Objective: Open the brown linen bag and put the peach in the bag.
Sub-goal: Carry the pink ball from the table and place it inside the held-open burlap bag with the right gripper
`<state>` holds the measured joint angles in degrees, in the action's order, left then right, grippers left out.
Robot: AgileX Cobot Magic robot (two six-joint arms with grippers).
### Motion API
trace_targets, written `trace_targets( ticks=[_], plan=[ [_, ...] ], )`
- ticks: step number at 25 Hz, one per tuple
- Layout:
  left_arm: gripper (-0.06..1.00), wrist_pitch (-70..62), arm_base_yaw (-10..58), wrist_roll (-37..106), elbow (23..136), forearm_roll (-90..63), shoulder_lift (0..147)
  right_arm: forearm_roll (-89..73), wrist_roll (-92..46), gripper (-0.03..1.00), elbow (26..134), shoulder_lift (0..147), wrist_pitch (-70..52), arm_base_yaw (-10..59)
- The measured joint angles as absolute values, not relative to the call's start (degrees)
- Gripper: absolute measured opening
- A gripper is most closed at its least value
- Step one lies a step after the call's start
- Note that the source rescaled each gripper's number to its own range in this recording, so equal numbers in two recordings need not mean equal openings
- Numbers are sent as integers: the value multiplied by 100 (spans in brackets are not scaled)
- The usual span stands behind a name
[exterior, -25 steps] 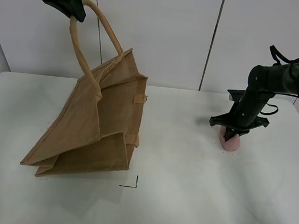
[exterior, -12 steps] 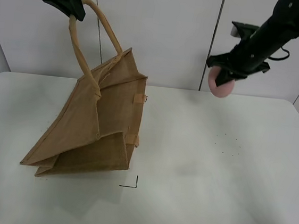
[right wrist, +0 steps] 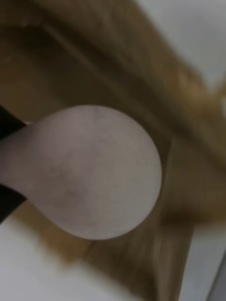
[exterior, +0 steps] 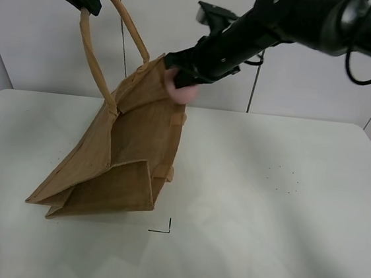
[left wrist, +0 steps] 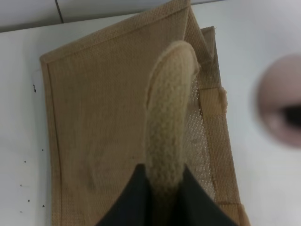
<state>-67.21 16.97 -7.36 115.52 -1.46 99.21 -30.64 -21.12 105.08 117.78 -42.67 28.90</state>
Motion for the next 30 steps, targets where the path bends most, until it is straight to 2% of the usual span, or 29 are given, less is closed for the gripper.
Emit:
trace_targets(
  ticks=[8, 15, 21, 23, 24, 25, 28, 29, 30],
  plan=[
    [0, -6721, 1697, -718, 11552, -146, 9921, -3915, -3412, 0, 10508, 12833, -3622, 3547],
    [0, -6721, 1697, -718, 11552, -146, 9921, -5065, -4876, 0, 10508, 13242, -3586, 3595],
    [0, -6721, 1697, -718, 11552, -146, 9921, -5271, -5216, 0, 10508, 13486, -3218, 3595],
    [0, -6721, 1697, -718, 11552, -146, 9921, -5303, -5253, 3, 10508, 13499, -3160, 3595],
    [0, -6721, 1697, -718, 11552, -146, 9921, -5313, -5259, 10, 10508, 13499, -3157, 3595],
    [0, -6721, 1697, -718, 11552, -146, 9921, -5318, -5273, 22, 10508, 13499, -3157, 3595],
    [0, -6721, 1697, -716, 11552, -146, 9921, -5259, -5279, 73, 10508, 13499, -3181, 3595],
    [0, -6721, 1697, -705, 11552, -146, 9921, -5200, -5230, 84, 10508, 13493, -3204, 3595],
    [0, -6721, 1697, -699, 11552, -146, 9921, -5115, -5131, 90, 10514, 13471, -3226, 3595]
  ],
)
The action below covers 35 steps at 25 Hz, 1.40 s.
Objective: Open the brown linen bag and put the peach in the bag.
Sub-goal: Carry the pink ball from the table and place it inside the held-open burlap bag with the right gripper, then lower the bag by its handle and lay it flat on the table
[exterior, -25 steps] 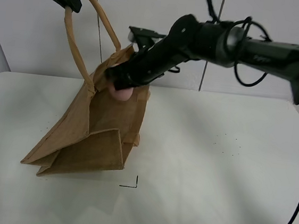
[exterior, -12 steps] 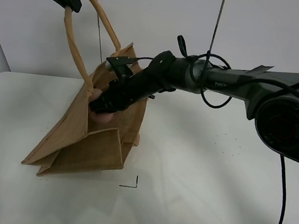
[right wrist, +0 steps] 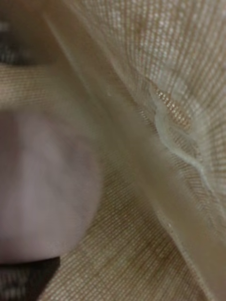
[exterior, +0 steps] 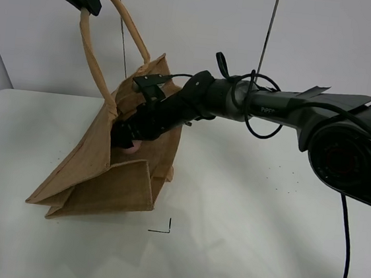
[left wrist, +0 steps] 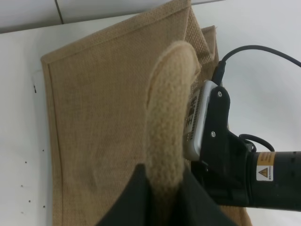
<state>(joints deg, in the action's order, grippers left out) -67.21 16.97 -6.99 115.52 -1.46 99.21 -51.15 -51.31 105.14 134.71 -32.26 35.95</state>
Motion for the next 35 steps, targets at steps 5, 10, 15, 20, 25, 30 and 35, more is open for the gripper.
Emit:
trace_targets(
  ticks=[5, 10, 15, 20, 25, 30, 35],
  plan=[
    [0, -6721, 1697, -692, 11552, -163, 9921, -4099, -3991, 99, 10535, 13072, -3647, 3543],
    [0, -6721, 1697, -682, 11552, -163, 9921, -2319, -2344, 100, 10535, 12337, -4733, 3416],
    [0, -6721, 1697, -676, 11552, -163, 9921, -778, -1045, 100, 10554, 12058, -5724, 3388],
    [0, -6721, 1697, -676, 11552, -163, 9921, -609, -826, 100, 10554, 12161, -6084, 3018],
    [0, -6721, 1697, -676, 11552, -163, 9921, -591, -751, 100, 10554, 12248, -6131, 2160],
    [0, -6716, 1697, -670, 11552, -163, 9921, -539, -708, 100, 10554, 12248, -6171, 1041],
    [0, -6716, 1697, -664, 11552, -163, 9921, -526, -703, 100, 10554, 12248, -6326, 135]
  ],
)
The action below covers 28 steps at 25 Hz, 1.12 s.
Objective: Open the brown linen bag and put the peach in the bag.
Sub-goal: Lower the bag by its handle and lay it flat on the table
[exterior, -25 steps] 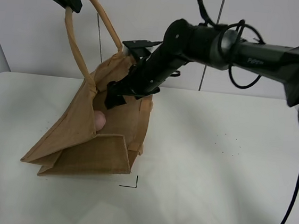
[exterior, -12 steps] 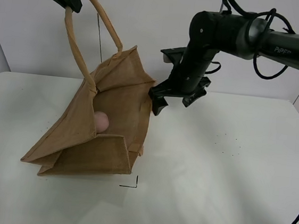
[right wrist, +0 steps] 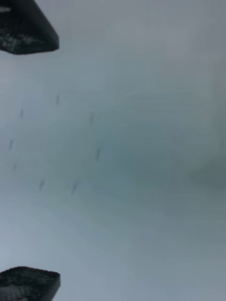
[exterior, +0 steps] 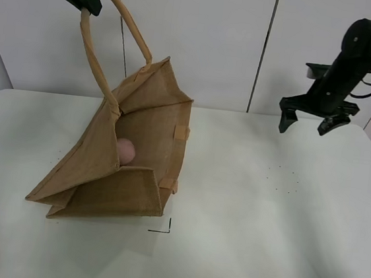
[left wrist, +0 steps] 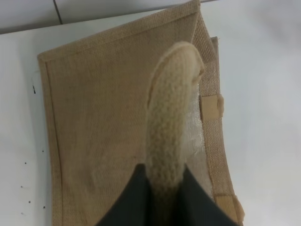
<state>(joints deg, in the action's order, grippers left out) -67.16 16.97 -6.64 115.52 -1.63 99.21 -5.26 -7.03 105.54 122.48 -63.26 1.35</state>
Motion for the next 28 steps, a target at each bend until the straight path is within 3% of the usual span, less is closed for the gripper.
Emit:
trace_targets(
  ticks=[4, 12, 28],
  plan=[
    [0, -6716, 1697, -664, 11552, -163, 9921, -501, -703, 100, 10554, 12248, -6644, -204],
    [0, -6716, 1697, -662, 11552, -163, 9921, -513, -632, 100, 9956, 11878, -6920, -188],
    [0, -6716, 1697, -657, 11552, -163, 9921, -485, -813, 100, 4587, 6856, -6822, -188]
  ],
)
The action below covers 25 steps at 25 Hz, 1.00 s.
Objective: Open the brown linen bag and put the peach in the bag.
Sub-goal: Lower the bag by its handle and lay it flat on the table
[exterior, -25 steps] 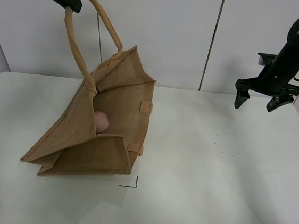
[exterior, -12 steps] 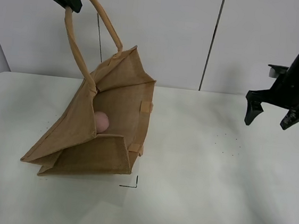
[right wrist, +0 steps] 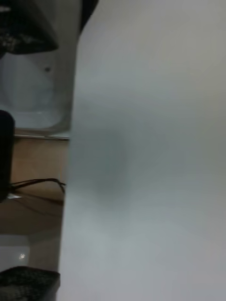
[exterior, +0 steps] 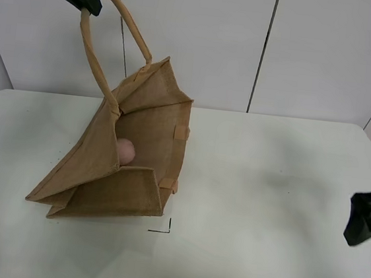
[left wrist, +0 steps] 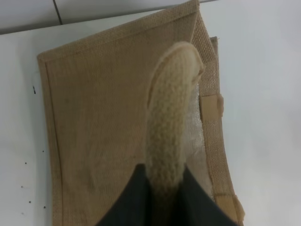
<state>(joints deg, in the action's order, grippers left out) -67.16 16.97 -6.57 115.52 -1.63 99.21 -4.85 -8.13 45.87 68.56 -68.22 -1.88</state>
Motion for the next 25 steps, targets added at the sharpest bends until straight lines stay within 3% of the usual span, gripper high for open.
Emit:
trace_targets(
  ticks=[9, 14, 25],
  plan=[
    [0, -6721, 1697, -657, 11552, -163, 9921, -467, -537, 100, 3060, 3768, -5962, -188],
    [0, -6721, 1697, -597, 11552, -163, 9921, -392, -514, 100, 2855, 2435, -5885, -188],
    [0, -6721, 1697, -469, 11552, -163, 9921, -272, -428, 100, 2836, 1559, -5895, 180]
  ],
)
